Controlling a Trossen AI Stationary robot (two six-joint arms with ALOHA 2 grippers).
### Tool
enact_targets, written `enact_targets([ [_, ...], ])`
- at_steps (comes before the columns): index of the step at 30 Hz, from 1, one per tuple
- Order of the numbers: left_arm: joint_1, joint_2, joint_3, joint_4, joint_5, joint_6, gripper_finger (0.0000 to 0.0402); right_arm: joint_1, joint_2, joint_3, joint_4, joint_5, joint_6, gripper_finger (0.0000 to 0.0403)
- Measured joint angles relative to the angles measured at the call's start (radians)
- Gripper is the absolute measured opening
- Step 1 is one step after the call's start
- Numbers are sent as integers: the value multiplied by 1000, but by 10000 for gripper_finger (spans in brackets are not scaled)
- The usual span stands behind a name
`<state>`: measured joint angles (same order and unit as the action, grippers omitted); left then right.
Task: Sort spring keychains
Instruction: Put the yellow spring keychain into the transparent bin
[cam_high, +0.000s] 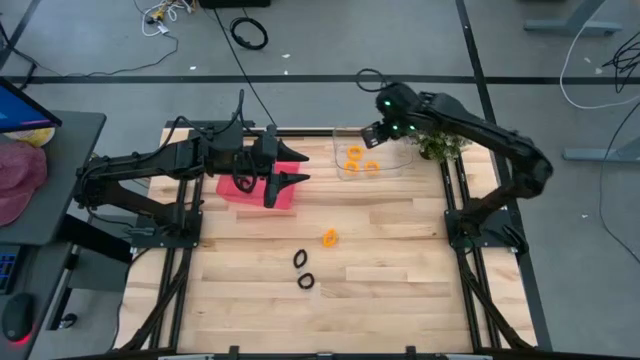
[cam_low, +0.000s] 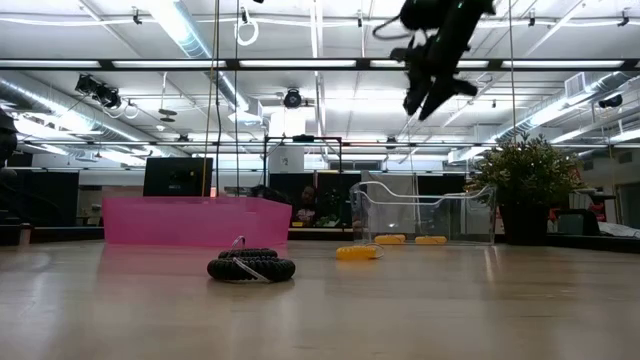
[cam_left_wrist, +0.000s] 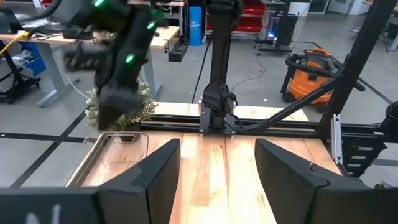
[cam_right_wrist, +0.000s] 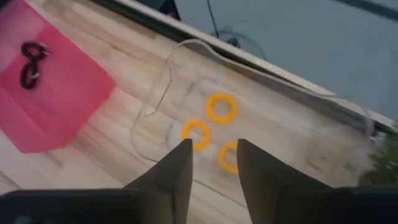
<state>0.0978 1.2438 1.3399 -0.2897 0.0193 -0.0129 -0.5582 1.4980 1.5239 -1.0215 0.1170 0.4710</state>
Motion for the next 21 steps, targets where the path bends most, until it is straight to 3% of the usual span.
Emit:
enact_targets([
  [5,0,0,0,0,0,1,213,41,-73,-3,-22,71,28,90],
  [10,0,0,0,0,0,1,213,85,-126,-4,-49,75,42,44],
  [14,0,0,0,0,0,1,213,190,-188,-4,-44,77,-67,6],
  [21,0,0,0,0,0,-1,213,385,-298,-4,72,68,-267,3],
])
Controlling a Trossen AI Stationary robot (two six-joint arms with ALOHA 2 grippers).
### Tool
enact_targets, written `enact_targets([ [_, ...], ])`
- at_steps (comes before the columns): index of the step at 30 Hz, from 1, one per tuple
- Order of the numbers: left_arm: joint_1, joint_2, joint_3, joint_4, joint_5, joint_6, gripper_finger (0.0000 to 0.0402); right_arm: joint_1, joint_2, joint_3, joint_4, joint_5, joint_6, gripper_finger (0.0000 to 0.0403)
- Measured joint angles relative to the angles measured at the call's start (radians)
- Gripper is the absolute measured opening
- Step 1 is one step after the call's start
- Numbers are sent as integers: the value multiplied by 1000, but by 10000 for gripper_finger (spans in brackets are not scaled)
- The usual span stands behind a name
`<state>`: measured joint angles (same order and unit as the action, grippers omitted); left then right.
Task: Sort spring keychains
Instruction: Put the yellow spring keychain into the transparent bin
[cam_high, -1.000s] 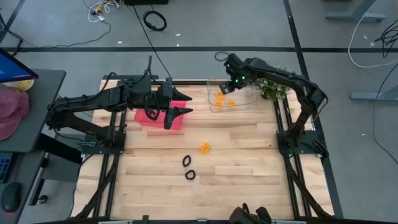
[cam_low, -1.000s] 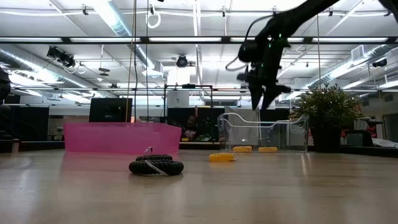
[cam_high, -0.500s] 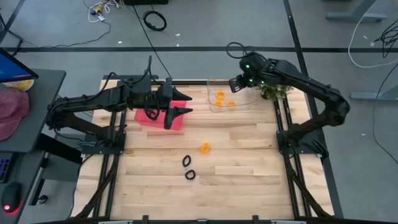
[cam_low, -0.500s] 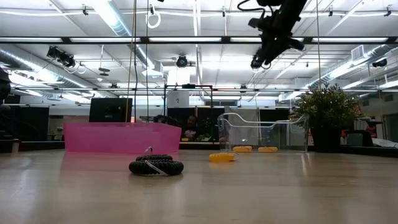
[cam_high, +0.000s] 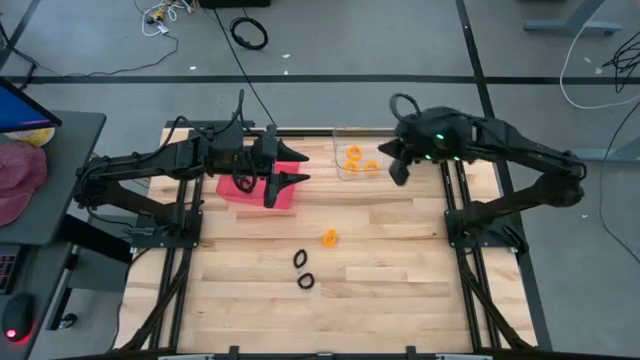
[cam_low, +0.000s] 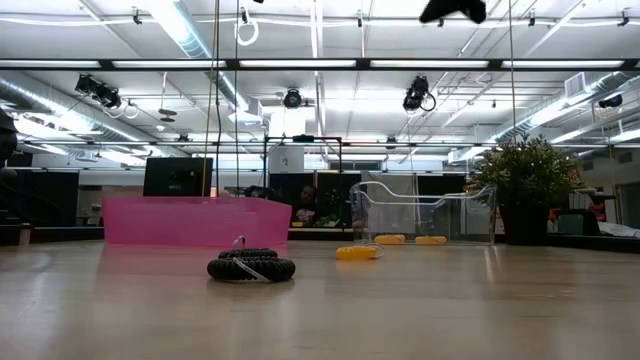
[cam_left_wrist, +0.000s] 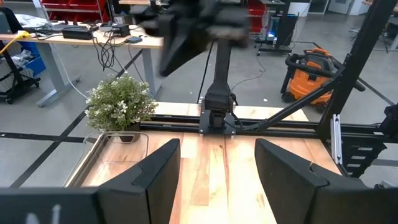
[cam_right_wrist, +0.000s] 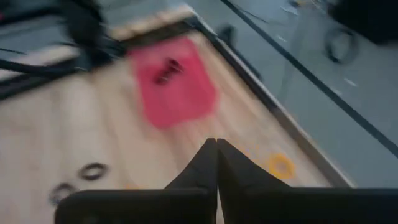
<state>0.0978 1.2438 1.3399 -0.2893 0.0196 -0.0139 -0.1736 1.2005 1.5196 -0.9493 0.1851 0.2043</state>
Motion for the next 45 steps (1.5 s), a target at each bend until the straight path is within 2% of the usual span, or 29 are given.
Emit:
enact_targets([
  [5,0,0,0,0,0,0,213,120,-66,0,75,-50,46,2],
  [13,-14,0,0,54,3,-1,213,295,-114,0,227,-109,1,1],
  [20,-18,-10,0,167,107,-1,213,342,-118,-10,455,-122,-100,1],
  [23,-30,-17,0,203,98,0,204,341,-131,-67,567,-153,-118,0],
  [28,-58,-21,0,205,63,0,169,341,-178,-204,716,-158,-84,0],
  [33,-98,-23,0,206,-3,23,115,341,-218,-301,833,-135,-71,0],
  [40,-125,-40,-1,179,-26,66,18,321,-191,-307,840,-93,-114,0],
  [45,-124,-63,0,152,-28,73,9,260,-95,-309,907,-200,-87,0],
])
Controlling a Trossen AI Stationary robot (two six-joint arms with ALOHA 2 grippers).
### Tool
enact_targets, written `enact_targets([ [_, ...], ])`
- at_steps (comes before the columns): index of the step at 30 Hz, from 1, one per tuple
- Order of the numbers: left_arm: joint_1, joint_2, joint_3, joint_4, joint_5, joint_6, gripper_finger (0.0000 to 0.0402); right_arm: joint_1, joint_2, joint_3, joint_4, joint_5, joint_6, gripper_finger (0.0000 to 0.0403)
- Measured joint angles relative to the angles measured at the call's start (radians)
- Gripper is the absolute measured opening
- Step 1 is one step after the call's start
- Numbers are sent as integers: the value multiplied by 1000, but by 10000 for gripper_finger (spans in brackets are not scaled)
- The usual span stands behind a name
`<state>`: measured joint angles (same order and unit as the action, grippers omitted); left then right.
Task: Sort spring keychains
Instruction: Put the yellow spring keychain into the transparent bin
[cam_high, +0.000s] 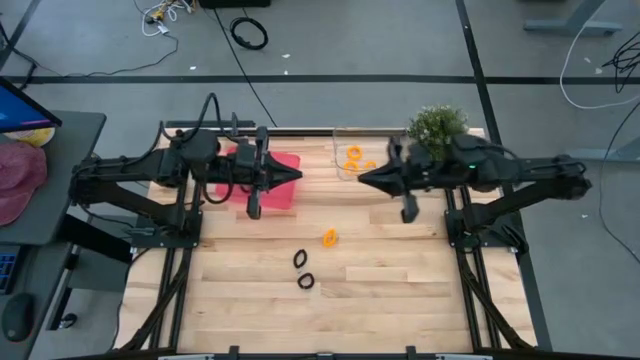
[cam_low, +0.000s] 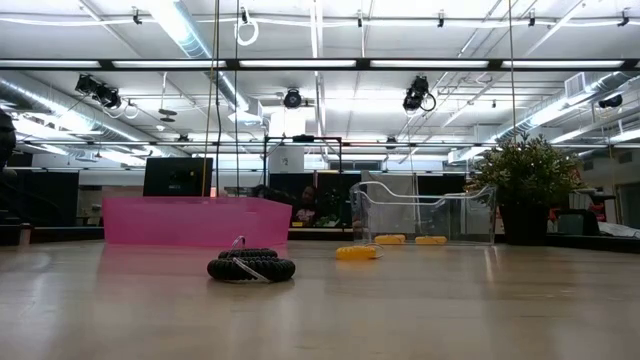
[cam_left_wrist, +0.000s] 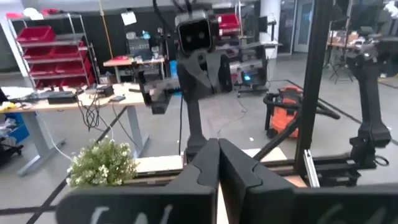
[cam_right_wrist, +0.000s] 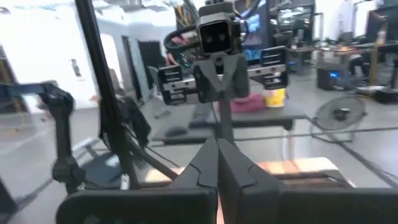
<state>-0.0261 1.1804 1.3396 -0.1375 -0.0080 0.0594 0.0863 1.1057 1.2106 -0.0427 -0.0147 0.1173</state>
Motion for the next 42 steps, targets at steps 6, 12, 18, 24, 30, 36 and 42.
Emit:
enact_targets([
  [6,0,-36,1,-38,-16,13,3,-56,154,105,21,-103,-1,0],
  [12,1,-74,-2,-121,-41,24,5,-80,295,298,-90,-168,-44,0],
  [18,1,-118,-49,-100,-45,25,4,-86,354,354,-224,-170,-49,0],
  [24,1,-197,-254,156,-52,-34,3,-91,364,357,-295,-151,25,0],
  [30,0,-270,-421,279,-57,-100,7,-108,379,357,-453,-150,78,22],
  [36,-1,-295,-478,295,-60,-132,6,-125,452,356,-610,-151,129,69],
  [42,-2,-296,-480,306,-41,-135,13,-128,522,356,-713,-233,158,126],
])
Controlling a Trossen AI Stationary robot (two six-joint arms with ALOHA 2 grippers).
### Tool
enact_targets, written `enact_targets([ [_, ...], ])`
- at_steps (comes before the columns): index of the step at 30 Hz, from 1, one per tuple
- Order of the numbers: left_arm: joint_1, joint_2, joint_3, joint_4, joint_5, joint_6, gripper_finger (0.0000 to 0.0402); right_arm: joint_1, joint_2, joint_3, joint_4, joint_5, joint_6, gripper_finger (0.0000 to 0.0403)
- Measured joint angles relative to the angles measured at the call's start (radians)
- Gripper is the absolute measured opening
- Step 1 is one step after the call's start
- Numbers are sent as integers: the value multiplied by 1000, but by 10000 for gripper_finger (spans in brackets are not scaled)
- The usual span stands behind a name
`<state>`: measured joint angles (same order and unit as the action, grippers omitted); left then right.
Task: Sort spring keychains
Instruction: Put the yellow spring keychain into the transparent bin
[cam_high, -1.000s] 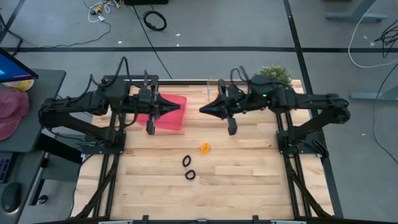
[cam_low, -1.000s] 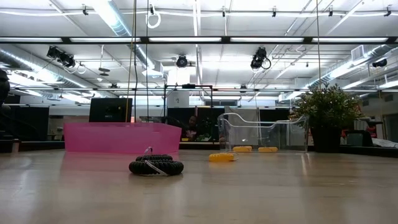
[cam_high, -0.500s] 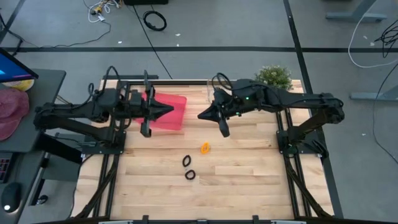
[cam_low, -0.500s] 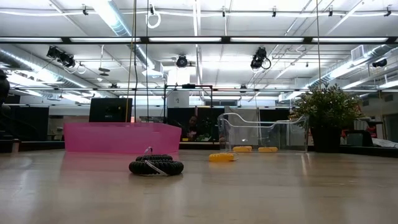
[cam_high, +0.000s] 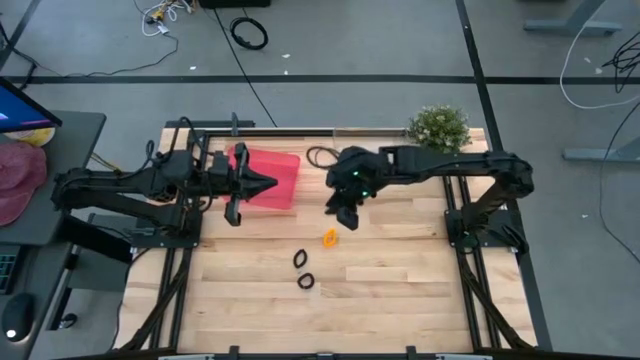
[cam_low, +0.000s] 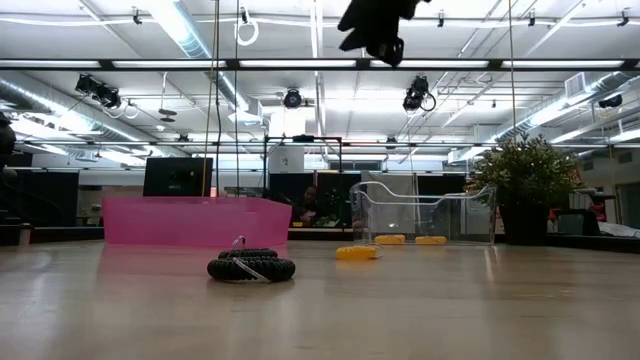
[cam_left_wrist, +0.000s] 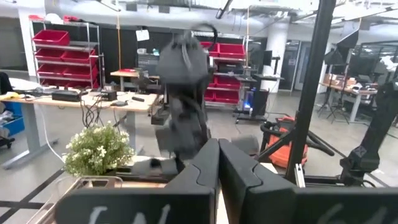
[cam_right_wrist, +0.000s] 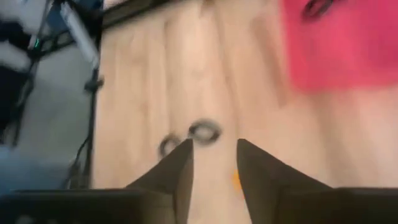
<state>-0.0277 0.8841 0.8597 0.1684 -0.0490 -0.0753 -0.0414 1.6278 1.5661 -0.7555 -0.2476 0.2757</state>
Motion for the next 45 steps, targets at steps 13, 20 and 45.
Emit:
enact_targets([
  [13,4,-3,1,-14,0,17,7,20,147,0,-146,17,-164,182],
  [20,4,-1,2,-218,1,-11,7,30,258,0,-154,54,-191,182],
  [45,1,-1,2,-594,-32,-85,6,23,459,-8,-130,107,-207,182],
])
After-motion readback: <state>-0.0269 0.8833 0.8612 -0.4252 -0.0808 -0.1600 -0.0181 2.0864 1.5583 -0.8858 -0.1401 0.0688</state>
